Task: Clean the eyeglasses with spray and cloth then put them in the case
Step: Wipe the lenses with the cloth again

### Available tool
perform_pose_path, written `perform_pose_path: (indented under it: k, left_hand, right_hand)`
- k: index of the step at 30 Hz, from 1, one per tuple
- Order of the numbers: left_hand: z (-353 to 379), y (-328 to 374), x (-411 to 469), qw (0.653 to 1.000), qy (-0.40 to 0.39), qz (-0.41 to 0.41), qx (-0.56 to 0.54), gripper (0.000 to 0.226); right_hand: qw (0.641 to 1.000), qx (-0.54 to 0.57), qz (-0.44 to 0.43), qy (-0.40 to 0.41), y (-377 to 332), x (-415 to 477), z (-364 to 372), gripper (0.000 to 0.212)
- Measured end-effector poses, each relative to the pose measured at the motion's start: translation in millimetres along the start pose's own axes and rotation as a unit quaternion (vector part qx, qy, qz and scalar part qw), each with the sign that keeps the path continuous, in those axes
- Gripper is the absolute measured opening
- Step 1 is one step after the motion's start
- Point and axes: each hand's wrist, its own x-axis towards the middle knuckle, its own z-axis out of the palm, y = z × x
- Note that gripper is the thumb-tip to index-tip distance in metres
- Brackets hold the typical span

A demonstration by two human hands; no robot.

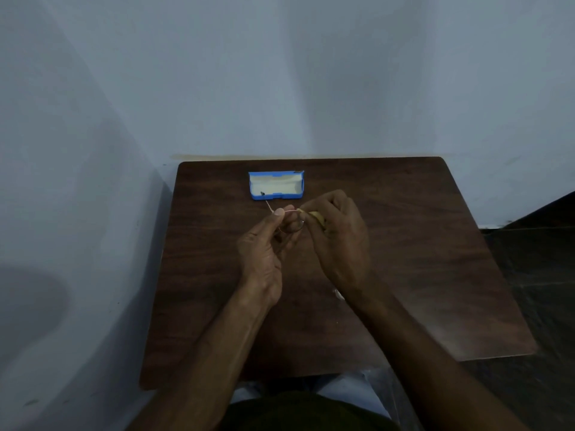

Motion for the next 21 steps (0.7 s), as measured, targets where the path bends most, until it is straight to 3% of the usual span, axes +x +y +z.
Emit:
perform_pose_path:
  k: [3,9,21]
  left_hand:
    - [0,1,1,0.999,0.013,0.034,0.019,0.017]
    - [1,-10,4,0.989,0.050,0.096,0.099,0.017]
    - [12,-16,5,0.980,0.082,0.115,0.140,0.024]
  right_hand:
    - [1.000,0.012,0.013,0.001,-1,0,1,0.018]
    - [1.000,0.018,-0.013,-0.005,-10,1,4,0.013]
    - [0.999,0.005,-0.032,-0.040,-4,6,-1,0.015]
